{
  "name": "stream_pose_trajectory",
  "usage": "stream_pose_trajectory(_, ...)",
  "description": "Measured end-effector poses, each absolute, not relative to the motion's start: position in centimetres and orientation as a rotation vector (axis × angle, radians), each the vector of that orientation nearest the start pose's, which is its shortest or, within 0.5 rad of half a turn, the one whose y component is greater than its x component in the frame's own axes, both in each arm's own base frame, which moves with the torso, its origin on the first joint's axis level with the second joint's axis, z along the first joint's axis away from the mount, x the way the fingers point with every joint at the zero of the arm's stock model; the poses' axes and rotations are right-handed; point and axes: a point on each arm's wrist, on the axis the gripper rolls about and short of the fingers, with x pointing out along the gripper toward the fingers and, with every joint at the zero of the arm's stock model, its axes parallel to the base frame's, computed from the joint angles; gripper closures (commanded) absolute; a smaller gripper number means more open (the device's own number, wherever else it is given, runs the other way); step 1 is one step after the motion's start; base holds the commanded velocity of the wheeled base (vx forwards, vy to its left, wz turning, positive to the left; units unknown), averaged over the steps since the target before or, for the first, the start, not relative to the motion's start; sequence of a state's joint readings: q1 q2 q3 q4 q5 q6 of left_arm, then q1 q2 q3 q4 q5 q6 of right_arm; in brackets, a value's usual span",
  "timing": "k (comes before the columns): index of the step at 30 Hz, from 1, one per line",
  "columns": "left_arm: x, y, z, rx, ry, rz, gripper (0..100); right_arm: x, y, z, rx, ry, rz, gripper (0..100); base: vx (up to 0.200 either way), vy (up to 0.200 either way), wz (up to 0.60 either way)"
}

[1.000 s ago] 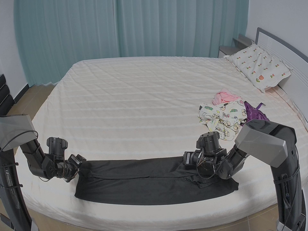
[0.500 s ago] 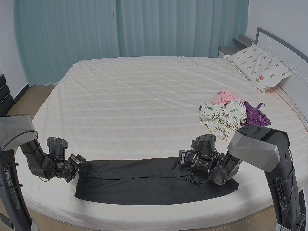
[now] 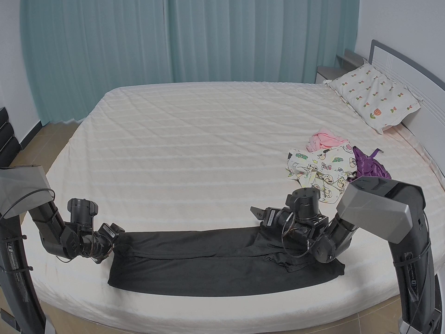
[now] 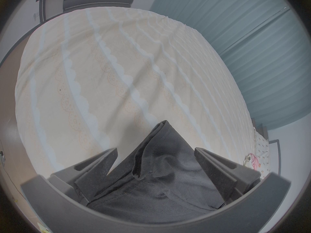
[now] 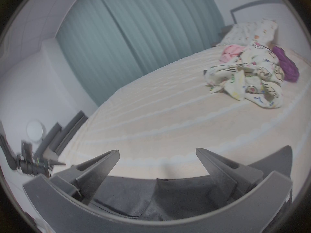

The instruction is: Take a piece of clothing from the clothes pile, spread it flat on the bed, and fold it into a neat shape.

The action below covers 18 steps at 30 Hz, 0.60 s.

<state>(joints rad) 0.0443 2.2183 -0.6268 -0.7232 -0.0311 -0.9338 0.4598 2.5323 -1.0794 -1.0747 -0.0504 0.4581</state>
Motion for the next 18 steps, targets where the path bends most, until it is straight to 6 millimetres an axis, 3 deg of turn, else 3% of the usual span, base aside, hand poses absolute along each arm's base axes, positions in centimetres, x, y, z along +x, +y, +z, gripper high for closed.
stream_pose_trajectory(6, 31.8, 1.3, -1.3, -0.896, 0.795, 0.408, 0, 38.2, 16.4, -1.4, 0.527, 0.487, 0.221, 0, 0.000, 0.000, 0.00)
stream_pose_trajectory(12, 31.6, 1.2, -0.2, -0.840, 0.788, 0.349, 0, 34.9, 12.8, -1.1, 0.666, 0.577, 0.096, 0, 0.000, 0.000, 0.00)
stream_pose_trajectory(18, 31.5, 1.1, 0.6, -0.672, 0.800, 0.233, 0, 31.0, 9.9, -0.9, 0.780, 0.619, 0.006, 0, 0.000, 0.000, 0.00)
